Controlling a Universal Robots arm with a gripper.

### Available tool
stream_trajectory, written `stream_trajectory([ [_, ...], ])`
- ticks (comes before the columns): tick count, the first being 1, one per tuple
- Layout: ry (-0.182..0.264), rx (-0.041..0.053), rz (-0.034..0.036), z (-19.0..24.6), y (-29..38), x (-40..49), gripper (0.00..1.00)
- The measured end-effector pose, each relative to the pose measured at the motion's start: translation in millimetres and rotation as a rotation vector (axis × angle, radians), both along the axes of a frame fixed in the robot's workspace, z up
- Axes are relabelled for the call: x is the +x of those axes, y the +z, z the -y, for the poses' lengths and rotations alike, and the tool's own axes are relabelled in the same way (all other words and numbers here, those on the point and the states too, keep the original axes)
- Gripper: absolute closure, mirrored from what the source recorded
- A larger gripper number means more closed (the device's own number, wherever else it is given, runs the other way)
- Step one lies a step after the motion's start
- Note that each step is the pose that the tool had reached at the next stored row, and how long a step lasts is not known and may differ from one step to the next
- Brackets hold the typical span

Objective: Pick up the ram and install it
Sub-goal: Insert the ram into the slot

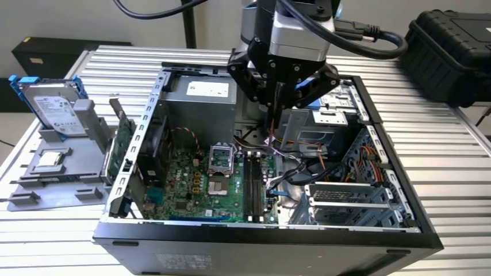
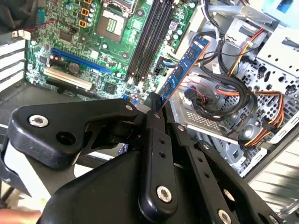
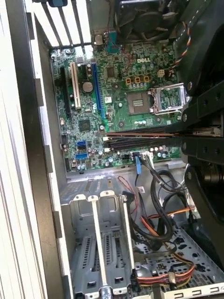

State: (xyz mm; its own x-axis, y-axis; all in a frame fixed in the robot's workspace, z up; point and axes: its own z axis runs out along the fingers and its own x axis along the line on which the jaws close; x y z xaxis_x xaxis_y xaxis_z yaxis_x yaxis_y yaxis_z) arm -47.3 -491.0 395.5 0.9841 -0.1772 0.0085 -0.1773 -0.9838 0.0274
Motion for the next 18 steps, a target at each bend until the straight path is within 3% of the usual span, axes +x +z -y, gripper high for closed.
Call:
stream_trajectory([
  [9,0.078,0.0000,0.0000,0.0,0.0,0.0,1.00],
  [18,0.084,0.0000,0.0000,-0.1,-0.9,0.0,1.00],
])
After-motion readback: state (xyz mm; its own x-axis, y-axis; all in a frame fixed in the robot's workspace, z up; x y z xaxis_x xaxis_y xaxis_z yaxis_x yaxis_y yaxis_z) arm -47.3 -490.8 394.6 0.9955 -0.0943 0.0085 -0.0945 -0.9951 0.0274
